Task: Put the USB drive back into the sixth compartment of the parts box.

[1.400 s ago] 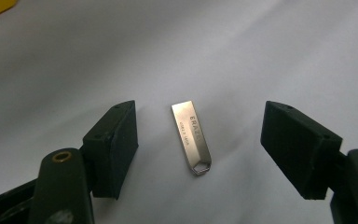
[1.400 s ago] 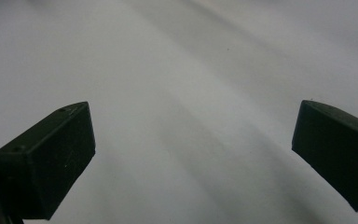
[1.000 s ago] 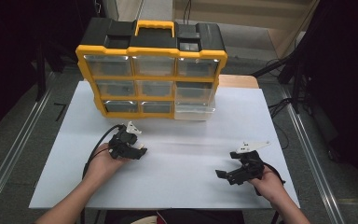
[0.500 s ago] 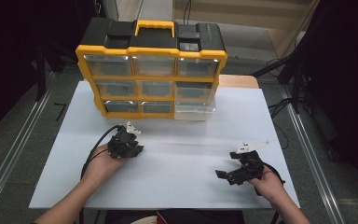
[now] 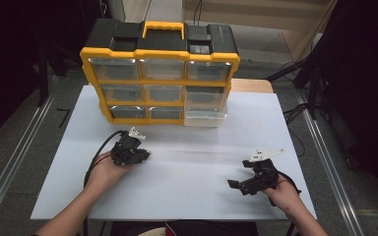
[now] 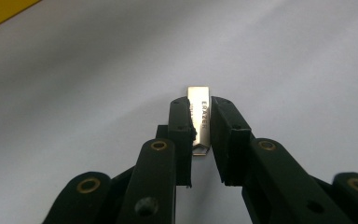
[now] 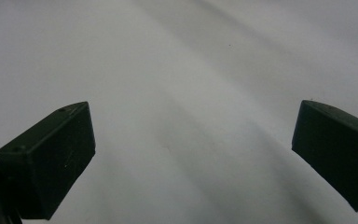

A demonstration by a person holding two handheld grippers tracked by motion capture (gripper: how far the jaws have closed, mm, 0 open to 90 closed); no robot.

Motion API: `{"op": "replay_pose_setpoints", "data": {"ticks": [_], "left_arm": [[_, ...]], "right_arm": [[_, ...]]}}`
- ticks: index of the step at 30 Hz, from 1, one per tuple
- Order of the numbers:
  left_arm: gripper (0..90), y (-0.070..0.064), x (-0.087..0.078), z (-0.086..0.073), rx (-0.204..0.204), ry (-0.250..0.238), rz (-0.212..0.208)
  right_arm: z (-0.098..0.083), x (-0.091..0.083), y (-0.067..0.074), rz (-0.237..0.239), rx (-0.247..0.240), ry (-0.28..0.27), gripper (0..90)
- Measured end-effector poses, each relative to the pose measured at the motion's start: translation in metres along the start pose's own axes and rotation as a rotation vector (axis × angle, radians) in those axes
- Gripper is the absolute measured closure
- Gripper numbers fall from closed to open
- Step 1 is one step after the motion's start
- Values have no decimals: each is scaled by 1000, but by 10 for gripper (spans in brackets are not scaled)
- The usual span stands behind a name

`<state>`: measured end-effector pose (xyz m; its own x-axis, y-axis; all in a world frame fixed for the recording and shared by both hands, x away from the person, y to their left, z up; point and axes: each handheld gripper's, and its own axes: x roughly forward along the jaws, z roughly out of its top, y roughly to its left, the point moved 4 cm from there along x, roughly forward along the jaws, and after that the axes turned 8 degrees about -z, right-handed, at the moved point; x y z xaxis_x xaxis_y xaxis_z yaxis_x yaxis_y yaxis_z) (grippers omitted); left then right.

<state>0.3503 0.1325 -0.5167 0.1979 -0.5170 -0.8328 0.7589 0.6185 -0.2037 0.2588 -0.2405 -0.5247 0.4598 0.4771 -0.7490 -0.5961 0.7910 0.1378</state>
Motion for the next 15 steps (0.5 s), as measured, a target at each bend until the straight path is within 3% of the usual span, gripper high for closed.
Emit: {"op": "replay_pose_setpoints", "data": {"ticks": [15], "left_arm": [[793, -10, -8, 4, 36, -33, -79]], "right_arm": [[0, 0, 0, 2, -4, 3, 0]]}}
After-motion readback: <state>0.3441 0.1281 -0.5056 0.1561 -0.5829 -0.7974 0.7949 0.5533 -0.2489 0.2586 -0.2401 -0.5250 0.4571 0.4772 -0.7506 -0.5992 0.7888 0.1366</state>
